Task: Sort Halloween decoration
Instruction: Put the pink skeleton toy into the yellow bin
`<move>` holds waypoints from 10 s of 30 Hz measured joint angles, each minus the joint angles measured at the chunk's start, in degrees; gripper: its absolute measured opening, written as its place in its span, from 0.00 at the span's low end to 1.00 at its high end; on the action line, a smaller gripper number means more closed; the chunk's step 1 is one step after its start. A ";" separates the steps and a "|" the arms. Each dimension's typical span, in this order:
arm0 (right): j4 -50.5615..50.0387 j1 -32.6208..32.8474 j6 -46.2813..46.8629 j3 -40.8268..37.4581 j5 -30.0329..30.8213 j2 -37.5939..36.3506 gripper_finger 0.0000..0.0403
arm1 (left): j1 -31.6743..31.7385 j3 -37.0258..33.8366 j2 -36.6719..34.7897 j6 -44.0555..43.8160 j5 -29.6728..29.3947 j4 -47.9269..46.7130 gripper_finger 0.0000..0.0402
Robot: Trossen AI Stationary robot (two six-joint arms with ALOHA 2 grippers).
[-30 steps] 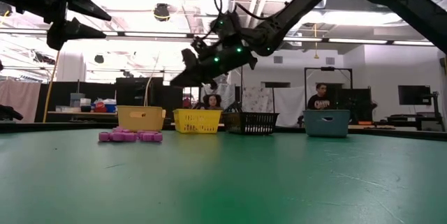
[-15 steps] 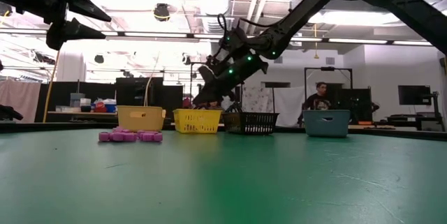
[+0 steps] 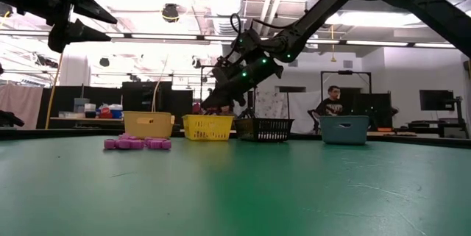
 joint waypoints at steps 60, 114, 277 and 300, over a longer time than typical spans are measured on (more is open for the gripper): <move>-9.26 22.81 -21.73 4.57 -5.73 6.17 0.34 | 0.02 0.00 -0.02 -1.53 0.00 -1.90 0.58; 0.47 21.93 -4.04 4.62 -6.73 15.34 0.14 | 0.02 -0.07 -0.02 -2.54 -1.66 -2.82 0.58; 9.26 30.99 17.93 7.03 28.99 13.90 0.45 | 0.01 -0.04 -0.02 -3.02 -4.11 -6.91 0.58; 2.80 31.12 18.03 7.15 29.97 13.73 0.19 | 0.01 -0.04 -0.02 -2.97 -4.58 -8.76 0.58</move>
